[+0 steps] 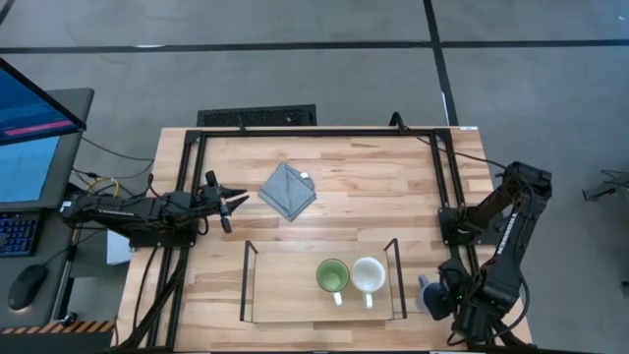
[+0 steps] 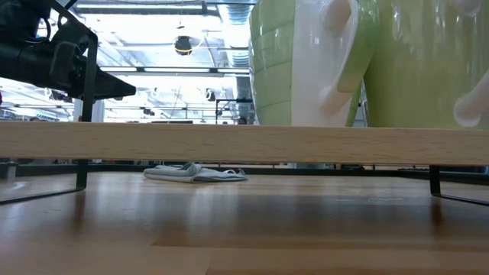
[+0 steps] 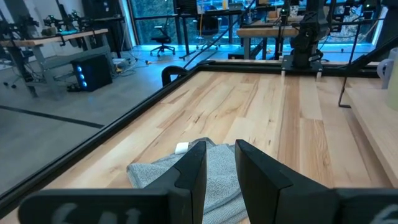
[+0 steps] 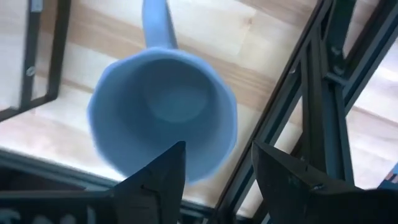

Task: Stack small to large cups/mugs on shelf
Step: Put the blue mug on the shelf

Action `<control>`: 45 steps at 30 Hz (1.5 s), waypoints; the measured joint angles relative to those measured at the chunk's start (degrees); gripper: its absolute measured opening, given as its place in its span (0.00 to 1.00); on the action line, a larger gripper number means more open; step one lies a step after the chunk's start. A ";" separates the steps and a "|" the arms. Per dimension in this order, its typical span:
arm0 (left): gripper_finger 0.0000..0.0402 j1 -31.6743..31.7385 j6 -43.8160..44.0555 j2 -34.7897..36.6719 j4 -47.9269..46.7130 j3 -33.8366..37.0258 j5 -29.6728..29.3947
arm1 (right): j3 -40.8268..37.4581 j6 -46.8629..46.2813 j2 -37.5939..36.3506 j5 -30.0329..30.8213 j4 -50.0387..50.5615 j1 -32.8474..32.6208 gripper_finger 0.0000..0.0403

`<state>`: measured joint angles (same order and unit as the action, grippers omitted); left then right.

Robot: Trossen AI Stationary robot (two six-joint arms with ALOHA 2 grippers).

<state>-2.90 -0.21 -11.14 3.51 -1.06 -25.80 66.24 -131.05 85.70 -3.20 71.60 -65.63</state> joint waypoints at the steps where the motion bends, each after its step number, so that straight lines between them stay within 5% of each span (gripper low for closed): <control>1: 0.19 0.00 0.00 -0.02 0.00 0.00 0.00 | -0.01 -0.16 0.53 -0.01 0.17 0.02 0.51; 14: 0.19 -0.01 0.00 -0.02 -0.02 0.00 -0.01 | -0.03 -1.50 6.90 -2.96 -0.16 0.13 0.50; 31: 0.19 -0.02 0.00 0.00 -0.04 0.00 -0.02 | -0.01 -1.13 8.47 -2.80 -1.17 0.13 0.24; 45: 0.19 0.00 -0.01 -0.01 -0.11 0.00 -0.02 | -0.01 -1.00 8.40 -2.58 -1.08 0.15 0.18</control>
<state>-2.90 -0.22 -11.15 3.40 -1.06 -25.82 66.24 -132.05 94.11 -5.78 70.52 -65.47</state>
